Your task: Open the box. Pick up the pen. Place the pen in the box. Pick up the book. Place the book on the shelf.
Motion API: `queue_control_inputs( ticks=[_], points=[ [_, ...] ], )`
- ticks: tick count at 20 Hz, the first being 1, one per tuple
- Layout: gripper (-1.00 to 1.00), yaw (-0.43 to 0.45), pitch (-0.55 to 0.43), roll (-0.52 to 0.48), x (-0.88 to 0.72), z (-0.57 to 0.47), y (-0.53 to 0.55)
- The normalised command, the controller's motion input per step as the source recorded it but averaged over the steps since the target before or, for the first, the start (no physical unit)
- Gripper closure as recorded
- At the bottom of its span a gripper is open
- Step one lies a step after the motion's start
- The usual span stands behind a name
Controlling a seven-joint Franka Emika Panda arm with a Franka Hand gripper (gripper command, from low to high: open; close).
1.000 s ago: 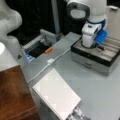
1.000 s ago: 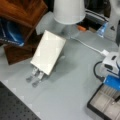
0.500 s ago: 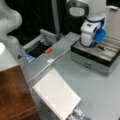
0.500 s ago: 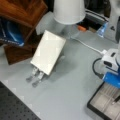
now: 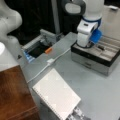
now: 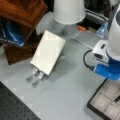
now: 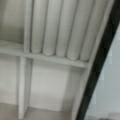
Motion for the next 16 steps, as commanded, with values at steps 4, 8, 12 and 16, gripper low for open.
queue_control_inputs(
  ticks=[4, 8, 12, 16],
  points=[
    [-1.0, 0.268, 0.074, -0.309, -0.04, 0.08, -0.33],
    [-1.0, 0.255, 0.011, -0.352, -0.02, 0.07, -0.19],
    [-1.0, 0.301, -0.046, -0.495, -0.02, 0.08, -0.23],
    [-1.0, 0.196, -0.018, -0.56, -0.04, 0.09, -0.26]
  ],
)
